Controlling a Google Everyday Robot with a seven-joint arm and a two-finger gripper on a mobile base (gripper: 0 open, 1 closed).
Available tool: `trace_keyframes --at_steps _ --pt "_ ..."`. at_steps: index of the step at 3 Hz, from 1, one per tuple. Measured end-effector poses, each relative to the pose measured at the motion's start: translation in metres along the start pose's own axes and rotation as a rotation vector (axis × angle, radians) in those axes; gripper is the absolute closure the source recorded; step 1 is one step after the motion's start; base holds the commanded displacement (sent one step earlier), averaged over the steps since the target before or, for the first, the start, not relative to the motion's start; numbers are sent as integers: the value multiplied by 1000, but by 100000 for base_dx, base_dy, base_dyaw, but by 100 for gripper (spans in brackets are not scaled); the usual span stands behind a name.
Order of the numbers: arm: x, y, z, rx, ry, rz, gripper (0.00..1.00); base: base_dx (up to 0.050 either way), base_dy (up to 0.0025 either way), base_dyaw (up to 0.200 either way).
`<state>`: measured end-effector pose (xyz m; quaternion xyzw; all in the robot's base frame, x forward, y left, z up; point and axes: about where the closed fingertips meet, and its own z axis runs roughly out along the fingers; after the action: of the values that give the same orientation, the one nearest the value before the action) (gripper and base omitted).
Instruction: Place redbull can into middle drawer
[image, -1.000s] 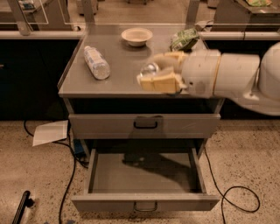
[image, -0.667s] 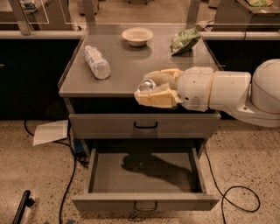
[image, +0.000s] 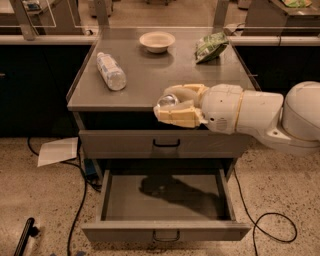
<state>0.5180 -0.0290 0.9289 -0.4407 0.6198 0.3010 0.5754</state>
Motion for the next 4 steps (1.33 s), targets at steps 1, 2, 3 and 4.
trace_keyframes --at_steps 1,2,3,4 --pt "45 5 -4 69 -109 100 100 0 0 0" --pt "100 20 -15 183 -190 189 100 0 0 0" --pt "152 37 -23 267 -212 285 100 0 0 0" --pt "201 45 -23 311 -195 357 100 0 0 0"
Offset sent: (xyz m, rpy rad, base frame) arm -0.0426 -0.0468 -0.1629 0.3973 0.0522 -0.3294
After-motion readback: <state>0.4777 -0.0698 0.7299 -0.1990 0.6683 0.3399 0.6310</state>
